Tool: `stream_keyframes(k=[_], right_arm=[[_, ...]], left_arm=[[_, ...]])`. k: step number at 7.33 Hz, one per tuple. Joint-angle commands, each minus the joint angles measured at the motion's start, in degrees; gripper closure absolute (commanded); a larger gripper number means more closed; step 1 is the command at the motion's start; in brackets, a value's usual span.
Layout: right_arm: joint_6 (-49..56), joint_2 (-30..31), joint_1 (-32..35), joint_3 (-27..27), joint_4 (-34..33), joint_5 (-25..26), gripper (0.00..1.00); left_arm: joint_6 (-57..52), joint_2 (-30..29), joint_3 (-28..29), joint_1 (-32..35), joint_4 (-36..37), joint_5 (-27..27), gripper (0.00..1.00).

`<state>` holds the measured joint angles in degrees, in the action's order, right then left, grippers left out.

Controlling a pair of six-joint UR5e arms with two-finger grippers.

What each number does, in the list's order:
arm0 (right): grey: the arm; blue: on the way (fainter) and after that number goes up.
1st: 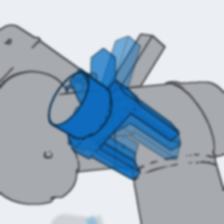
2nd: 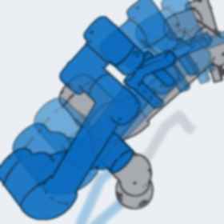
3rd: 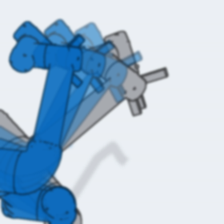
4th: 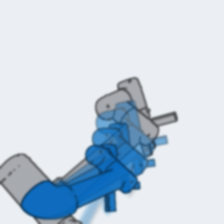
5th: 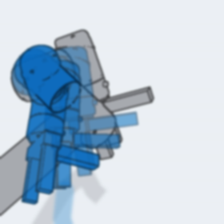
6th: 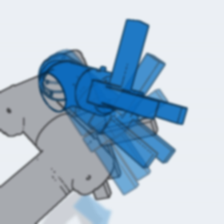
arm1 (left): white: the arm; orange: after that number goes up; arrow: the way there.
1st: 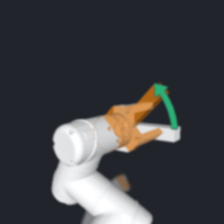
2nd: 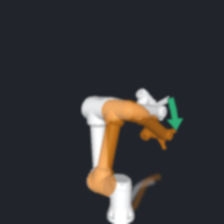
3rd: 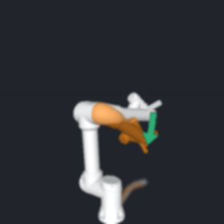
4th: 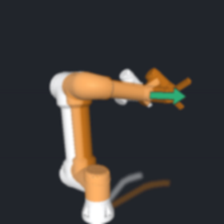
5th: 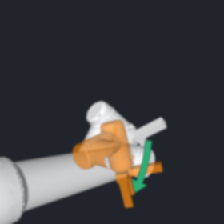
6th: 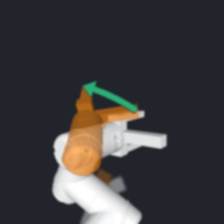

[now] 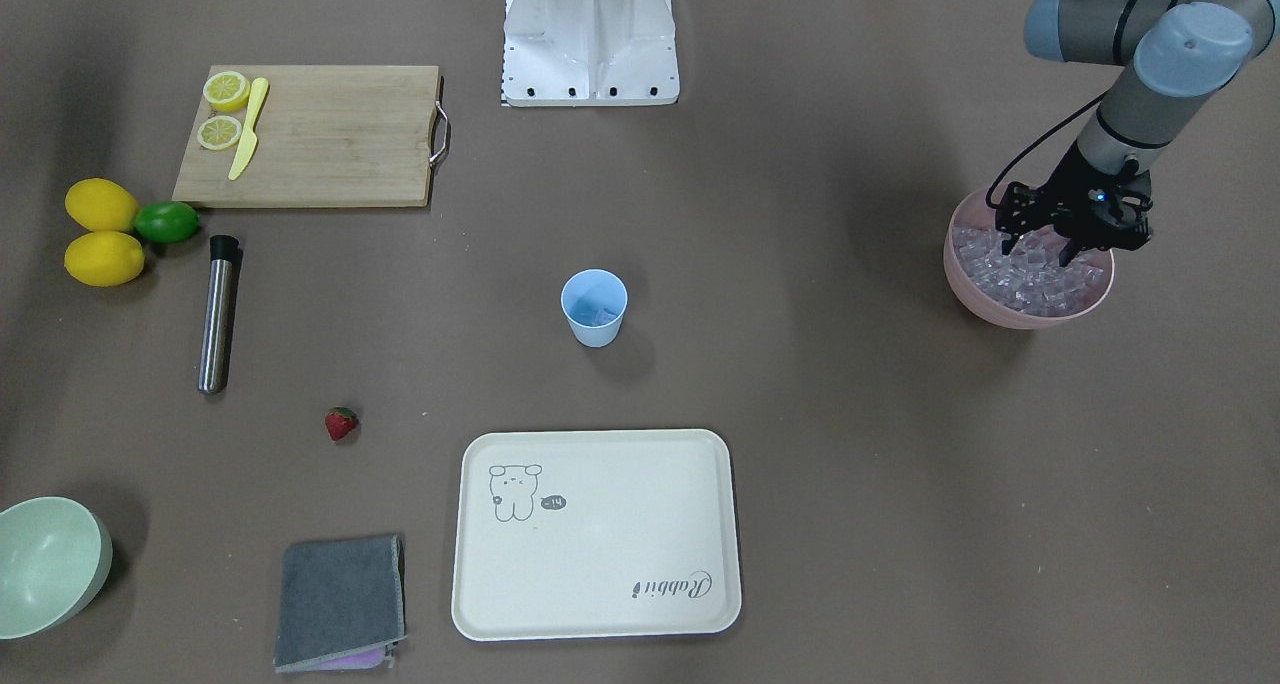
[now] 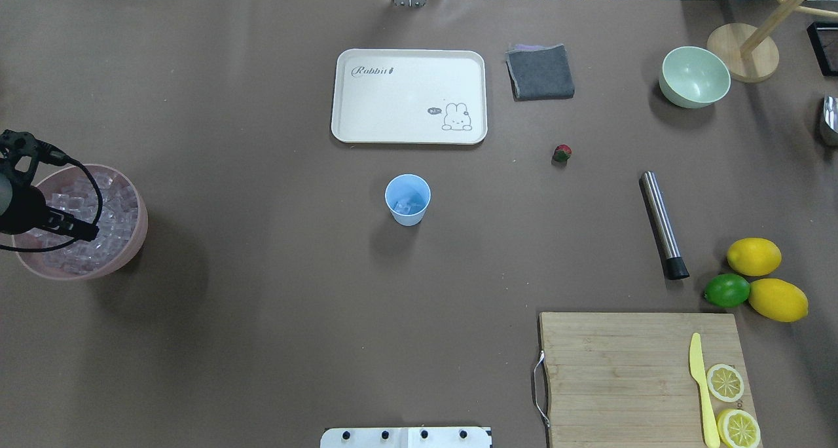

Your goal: Mash ice and strawberries in cup

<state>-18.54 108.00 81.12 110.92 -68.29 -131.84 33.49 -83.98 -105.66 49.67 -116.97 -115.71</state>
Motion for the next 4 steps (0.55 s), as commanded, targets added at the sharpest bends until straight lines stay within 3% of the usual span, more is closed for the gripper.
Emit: stream_keyframes(k=[1,4], right_arm=[[0.00,-0.15,0.00,0.00,0.00,0.00,0.00],[0.00,-0.42,0.00,0.00,0.00,0.00,0.00]], left_arm=[[-0.01,0.05,0.01,-0.01,0.07,-0.04,0.26],[-0.09,0.05,-2.17,0.77,0.51,-3.18,0.26]])
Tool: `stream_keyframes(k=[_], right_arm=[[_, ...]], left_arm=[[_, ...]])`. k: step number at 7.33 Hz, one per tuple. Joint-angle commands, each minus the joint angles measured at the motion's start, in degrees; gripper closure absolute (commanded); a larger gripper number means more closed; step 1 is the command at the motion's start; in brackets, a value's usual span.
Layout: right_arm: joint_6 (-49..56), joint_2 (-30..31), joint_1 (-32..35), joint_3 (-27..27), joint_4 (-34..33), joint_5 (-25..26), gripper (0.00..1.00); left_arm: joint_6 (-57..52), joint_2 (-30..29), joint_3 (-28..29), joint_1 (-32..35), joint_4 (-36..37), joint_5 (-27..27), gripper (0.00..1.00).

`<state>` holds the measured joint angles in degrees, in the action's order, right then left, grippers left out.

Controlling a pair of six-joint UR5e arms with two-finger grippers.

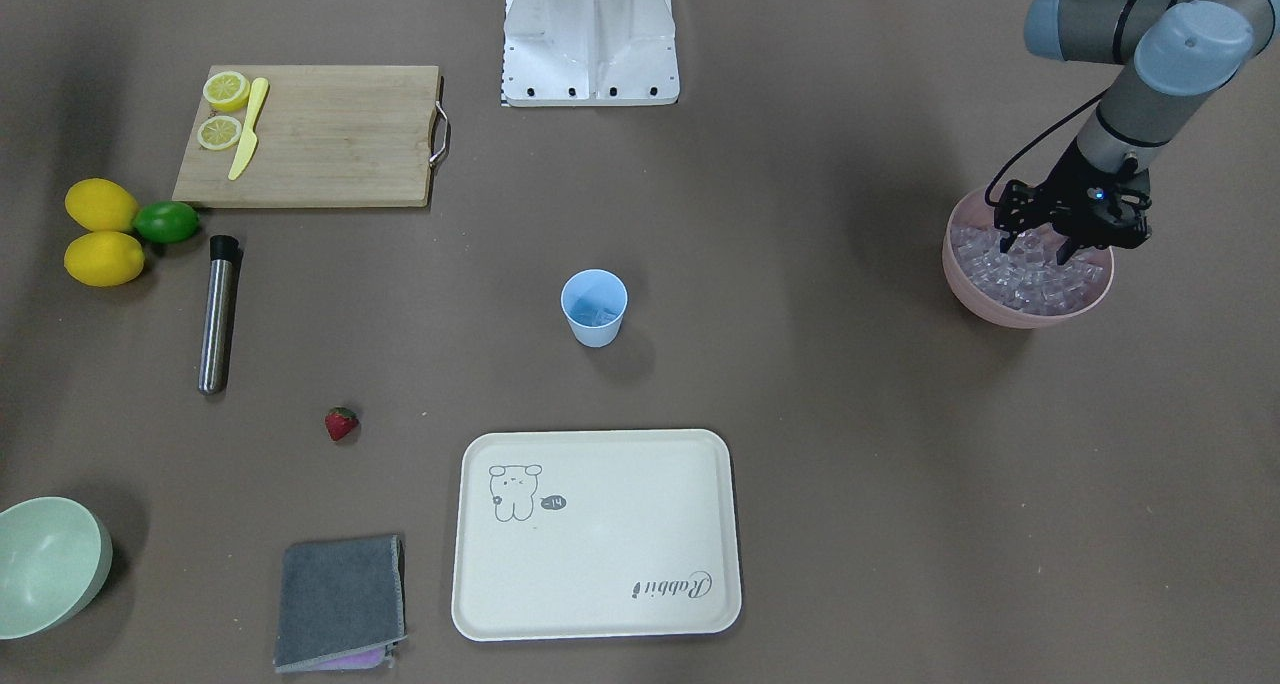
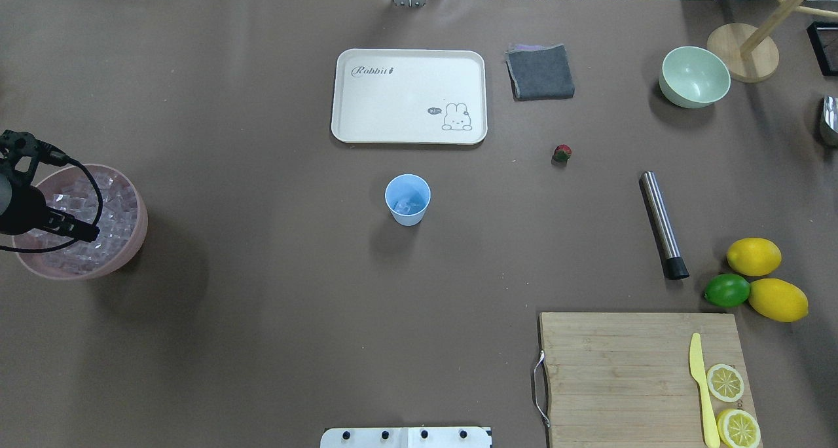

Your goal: Mash ice and strawberries in cup

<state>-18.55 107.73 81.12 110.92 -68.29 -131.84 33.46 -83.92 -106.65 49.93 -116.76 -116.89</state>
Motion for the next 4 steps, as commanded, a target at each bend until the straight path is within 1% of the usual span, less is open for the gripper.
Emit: stream_keyframes(k=[1,4], right_arm=[[0.00,-0.15,0.00,0.00,0.00,0.00,0.00],[0.00,-0.15,0.00,0.00,0.00,0.00,0.00]], left_arm=[[-0.07,0.16,-1.88,0.69,0.30,-4.29,0.26],[-0.24,-0.54,-1.62,0.60,0.04,-4.49,0.26]])
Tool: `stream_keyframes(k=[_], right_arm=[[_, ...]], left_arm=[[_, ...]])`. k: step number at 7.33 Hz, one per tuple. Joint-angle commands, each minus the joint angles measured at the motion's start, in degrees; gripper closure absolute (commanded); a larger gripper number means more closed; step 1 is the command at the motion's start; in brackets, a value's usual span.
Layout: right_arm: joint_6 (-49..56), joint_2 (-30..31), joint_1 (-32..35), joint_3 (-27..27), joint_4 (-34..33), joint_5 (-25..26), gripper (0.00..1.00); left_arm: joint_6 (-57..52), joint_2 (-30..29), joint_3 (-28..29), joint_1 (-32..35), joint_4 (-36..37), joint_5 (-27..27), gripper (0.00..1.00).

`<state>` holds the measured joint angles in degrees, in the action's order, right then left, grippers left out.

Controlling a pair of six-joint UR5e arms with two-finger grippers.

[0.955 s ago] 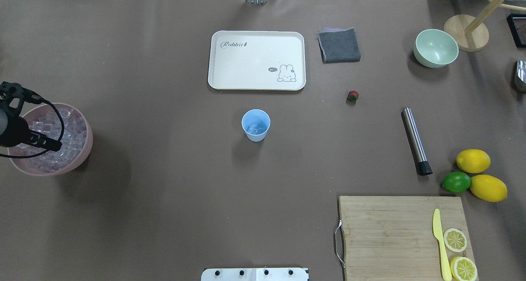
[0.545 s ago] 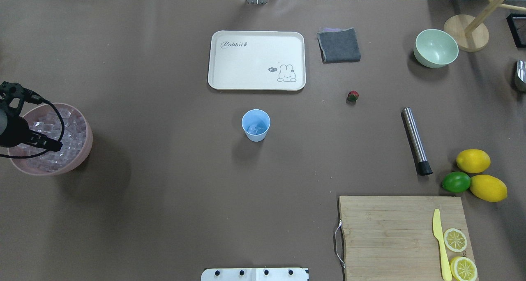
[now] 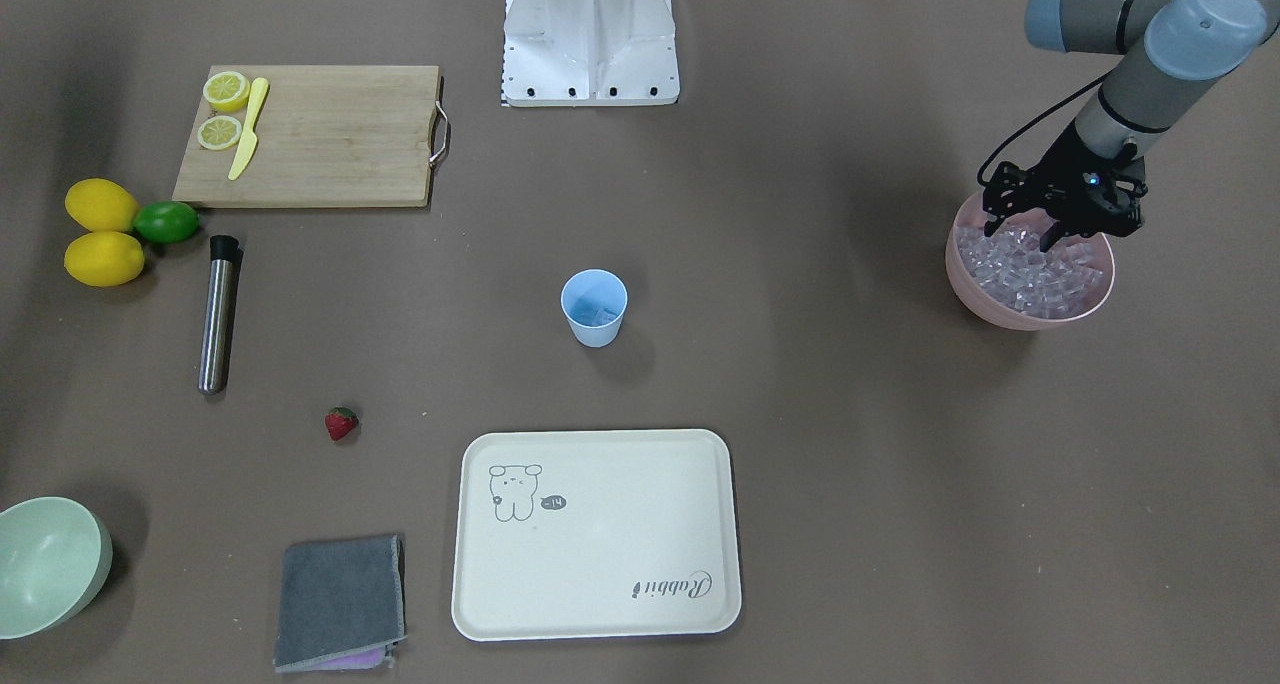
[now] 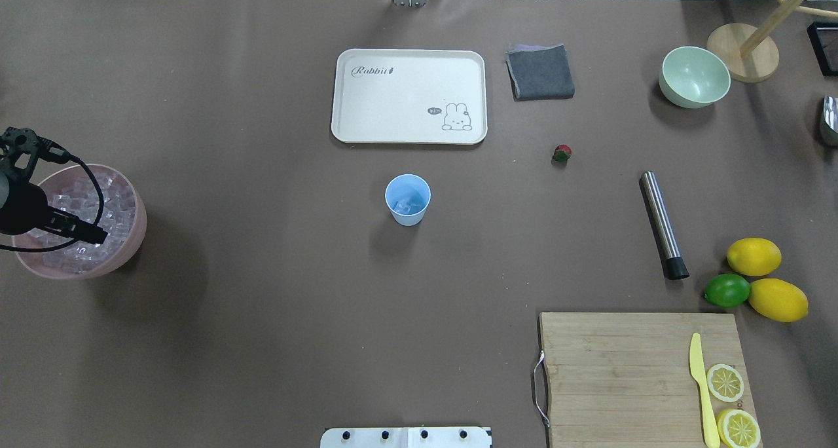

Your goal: Mash ice and strawberries in cup

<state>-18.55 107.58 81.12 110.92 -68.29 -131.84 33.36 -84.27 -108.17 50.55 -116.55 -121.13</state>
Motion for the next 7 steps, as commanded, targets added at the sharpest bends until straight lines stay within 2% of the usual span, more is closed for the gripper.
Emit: stream_keyframes(k=[1,4,5,7], right_arm=[[-0.09,0.00,0.00,0.00,0.00,0.00,0.00],[-0.09,0.00,0.00,0.00,0.00,0.00,0.00],[-0.09,0.08,0.00,0.00,0.00,0.09,0.00],[-0.09,0.00,0.00,0.00,0.00,0.70,0.00]], left_arm=[[-1.44,-0.28,-0.11,0.16,0.18,-0.33,0.27],[-0.59,-1.25,1.37,9.80,1.85,-2.53,0.21],[4.38,-1.60,1.99,12.18,1.85,-2.62,0.21],[16.86,-2.74,2.53,12.21,0.72,-2.53,0.21]])
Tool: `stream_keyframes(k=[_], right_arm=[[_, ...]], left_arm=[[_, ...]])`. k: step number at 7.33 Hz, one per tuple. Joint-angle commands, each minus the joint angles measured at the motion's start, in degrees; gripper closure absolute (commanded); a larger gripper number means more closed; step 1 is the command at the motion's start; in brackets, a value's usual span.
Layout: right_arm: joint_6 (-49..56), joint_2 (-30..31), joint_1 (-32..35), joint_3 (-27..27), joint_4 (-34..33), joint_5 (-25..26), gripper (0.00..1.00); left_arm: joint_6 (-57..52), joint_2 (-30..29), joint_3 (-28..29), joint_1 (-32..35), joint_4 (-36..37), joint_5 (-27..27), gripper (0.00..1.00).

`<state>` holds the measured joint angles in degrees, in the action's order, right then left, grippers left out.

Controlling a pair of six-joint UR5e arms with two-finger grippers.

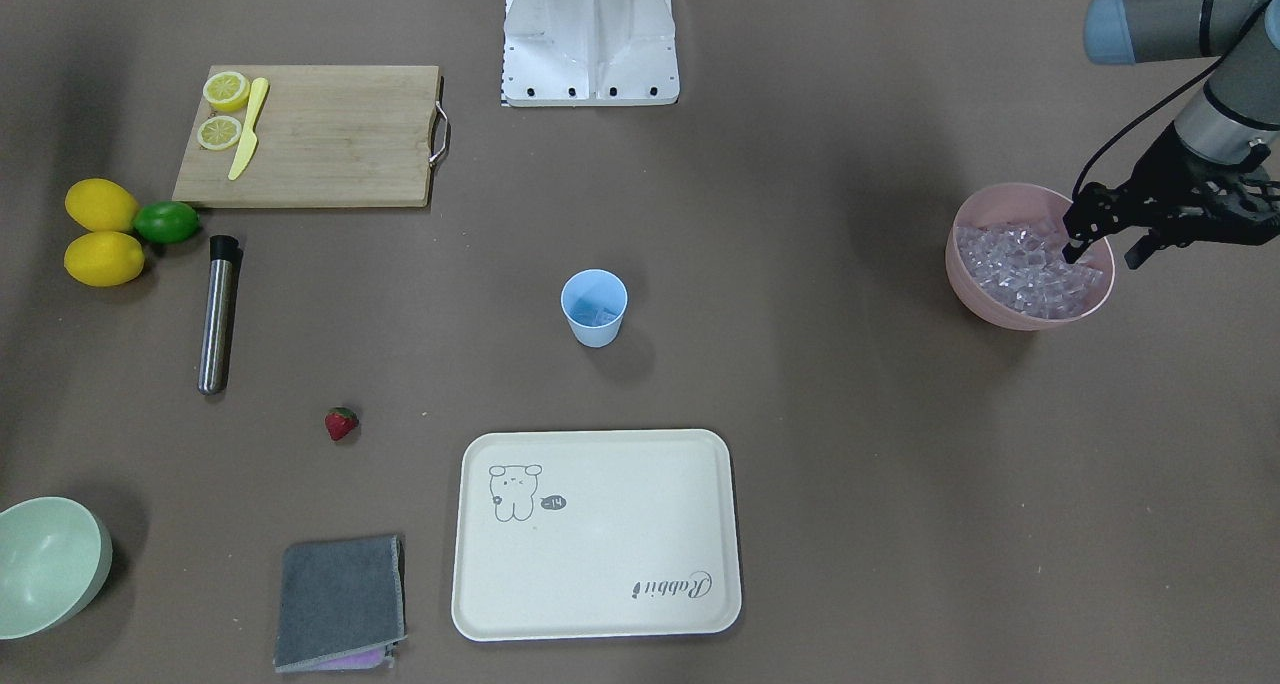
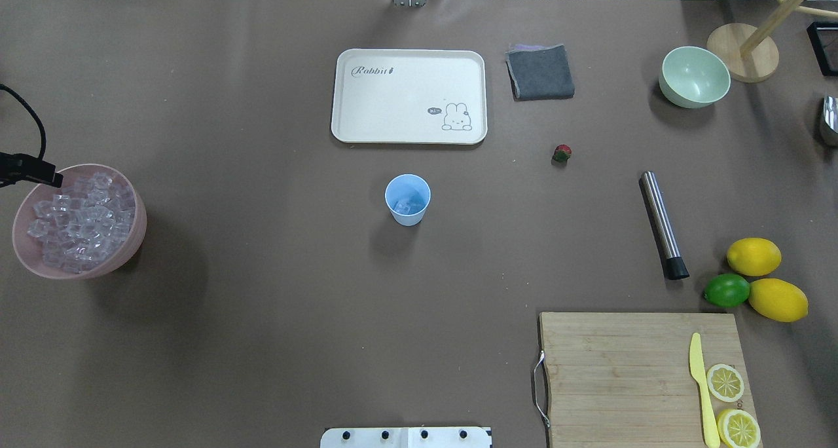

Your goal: Mash ice and strawberries in cup

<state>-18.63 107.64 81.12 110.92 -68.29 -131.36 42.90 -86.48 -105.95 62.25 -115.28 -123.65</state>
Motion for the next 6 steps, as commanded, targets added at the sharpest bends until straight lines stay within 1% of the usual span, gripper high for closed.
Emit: stream_keyframes(k=[1,2,3,4,6], right_arm=[[0.00,-0.06,0.00,0.00,0.00,0.23,0.00],[0.00,-0.06,0.00,0.09,0.00,0.23,0.00],[0.00,-0.06,0.00,0.00,0.00,0.23,0.00],[0.09,-0.06,0.00,0.09,0.00,0.23,0.00],[0.09,-0.14,0.00,0.09,0.00,0.23,0.00]], left_arm=[[11.89,-0.27,0.22,0.25,-2.30,-0.01,0.21],[12.72,0.34,0.66,-0.28,-5.28,-0.01,0.21],[12.56,2.35,0.75,-2.63,-6.35,0.60,0.21],[12.47,4.03,0.57,-4.83,-10.28,0.86,0.21],[11.15,3.69,-0.30,-10.10,-11.64,0.95,0.20]])
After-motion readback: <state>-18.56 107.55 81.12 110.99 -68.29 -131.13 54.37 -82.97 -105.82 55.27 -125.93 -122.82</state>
